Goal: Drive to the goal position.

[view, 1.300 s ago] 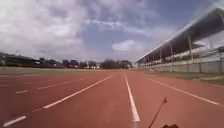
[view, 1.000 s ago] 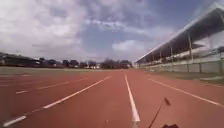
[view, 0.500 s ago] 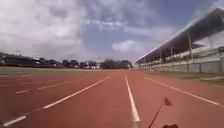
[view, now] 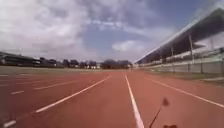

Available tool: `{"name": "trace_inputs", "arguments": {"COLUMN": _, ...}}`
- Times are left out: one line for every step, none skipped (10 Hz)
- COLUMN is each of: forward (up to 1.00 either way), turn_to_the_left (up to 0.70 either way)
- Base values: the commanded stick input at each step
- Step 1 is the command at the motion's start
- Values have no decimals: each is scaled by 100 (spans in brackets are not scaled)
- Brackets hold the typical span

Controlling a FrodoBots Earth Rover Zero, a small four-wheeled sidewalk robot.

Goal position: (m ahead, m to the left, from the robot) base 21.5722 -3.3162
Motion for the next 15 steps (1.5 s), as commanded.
{"name": "trace_inputs", "arguments": {"forward": 70, "turn_to_the_left": 0}}
{"name": "trace_inputs", "arguments": {"forward": 70, "turn_to_the_left": 0}}
{"name": "trace_inputs", "arguments": {"forward": 70, "turn_to_the_left": 0}}
{"name": "trace_inputs", "arguments": {"forward": 70, "turn_to_the_left": 0}}
{"name": "trace_inputs", "arguments": {"forward": 70, "turn_to_the_left": 0}}
{"name": "trace_inputs", "arguments": {"forward": 70, "turn_to_the_left": 0}}
{"name": "trace_inputs", "arguments": {"forward": 70, "turn_to_the_left": 0}}
{"name": "trace_inputs", "arguments": {"forward": 70, "turn_to_the_left": 0}}
{"name": "trace_inputs", "arguments": {"forward": 70, "turn_to_the_left": 0}}
{"name": "trace_inputs", "arguments": {"forward": 70, "turn_to_the_left": 0}}
{"name": "trace_inputs", "arguments": {"forward": 70, "turn_to_the_left": 0}}
{"name": "trace_inputs", "arguments": {"forward": 70, "turn_to_the_left": 0}}
{"name": "trace_inputs", "arguments": {"forward": 70, "turn_to_the_left": 0}}
{"name": "trace_inputs", "arguments": {"forward": 70, "turn_to_the_left": 0}}
{"name": "trace_inputs", "arguments": {"forward": 70, "turn_to_the_left": 0}}
